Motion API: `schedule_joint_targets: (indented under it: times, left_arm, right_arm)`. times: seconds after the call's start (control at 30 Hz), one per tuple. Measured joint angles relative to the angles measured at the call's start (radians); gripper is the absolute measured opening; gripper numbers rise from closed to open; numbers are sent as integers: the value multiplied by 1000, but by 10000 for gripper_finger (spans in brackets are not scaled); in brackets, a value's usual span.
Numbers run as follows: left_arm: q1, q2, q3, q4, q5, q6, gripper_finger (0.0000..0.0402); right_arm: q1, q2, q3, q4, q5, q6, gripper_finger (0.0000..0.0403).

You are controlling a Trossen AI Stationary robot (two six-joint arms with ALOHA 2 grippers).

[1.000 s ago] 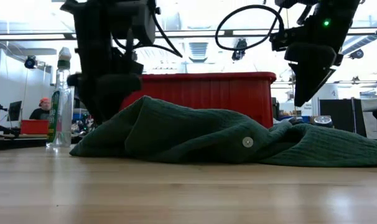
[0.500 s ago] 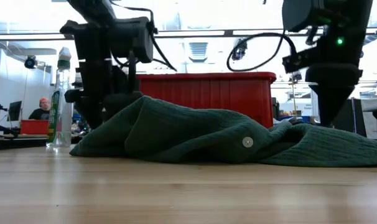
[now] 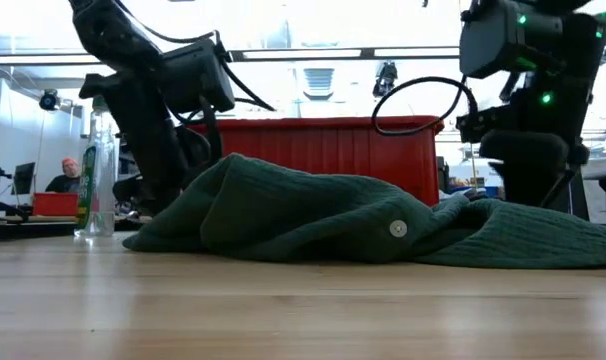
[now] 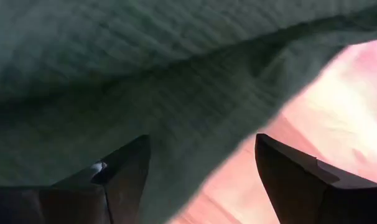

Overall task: Fold Laundry from Bin
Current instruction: Fold the green polo shirt

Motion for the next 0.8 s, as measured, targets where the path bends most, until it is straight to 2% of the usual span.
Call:
schedule_joint_targets:
  times: [0.23, 0.33, 0.43, 0.6, 0.7, 0.8]
  left_arm:
    - [-12, 2, -39, 51, -47, -22, 129]
    - [-21, 3, -54, 93, -75, -24, 71]
    - [-44, 5, -57, 118, -118, -19, 15]
    - [-107, -19, -44, 96, -132, 20, 8]
    - [-155, -66, -16, 51, -173, 36, 3]
    - [-207, -132, 23, -54, -254, 36, 2]
  right_arm:
    - [0, -5, -122, 200, 38, 113, 244]
    - [-1, -5, -187, 351, 65, 123, 208]
    - [-1, -7, -232, 493, 68, 115, 151]
    - [4, -31, -251, 600, 54, 37, 30]
    - [16, -85, -246, 594, 25, -28, 16]
    - [38, -175, -215, 611, 44, -93, 11]
